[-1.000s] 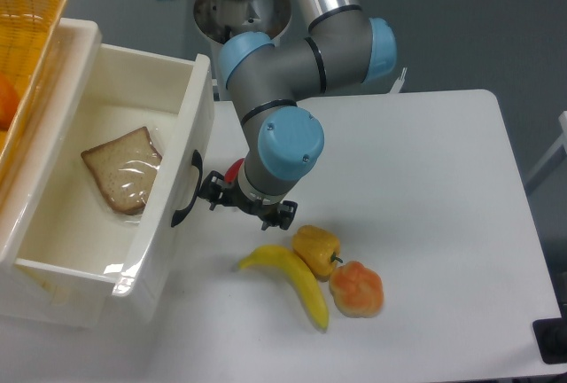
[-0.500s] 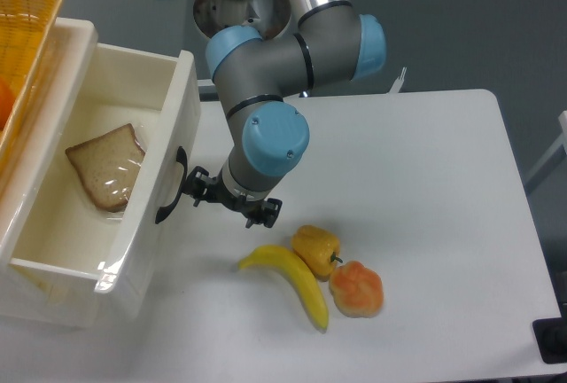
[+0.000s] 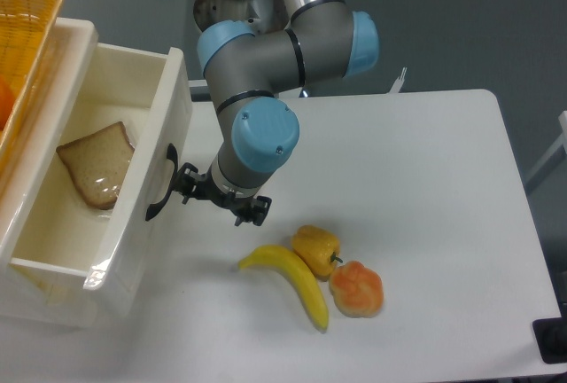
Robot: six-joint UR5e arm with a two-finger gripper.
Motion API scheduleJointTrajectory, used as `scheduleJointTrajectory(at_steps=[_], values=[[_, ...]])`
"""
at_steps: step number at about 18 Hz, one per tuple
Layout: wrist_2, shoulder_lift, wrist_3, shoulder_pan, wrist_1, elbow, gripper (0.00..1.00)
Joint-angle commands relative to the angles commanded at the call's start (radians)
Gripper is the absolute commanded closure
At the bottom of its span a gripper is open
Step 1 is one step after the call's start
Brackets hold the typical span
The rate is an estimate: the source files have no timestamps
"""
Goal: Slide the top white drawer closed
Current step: 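Push the drawer front with the gripper into the cabinet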
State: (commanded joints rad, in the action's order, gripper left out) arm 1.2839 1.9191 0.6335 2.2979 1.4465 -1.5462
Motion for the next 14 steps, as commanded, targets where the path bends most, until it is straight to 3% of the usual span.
scheduleJointTrajectory(at_steps=[14], values=[[-0.043,-0.038,-0.023,-0.045,-0.002,-0.023,0.0]])
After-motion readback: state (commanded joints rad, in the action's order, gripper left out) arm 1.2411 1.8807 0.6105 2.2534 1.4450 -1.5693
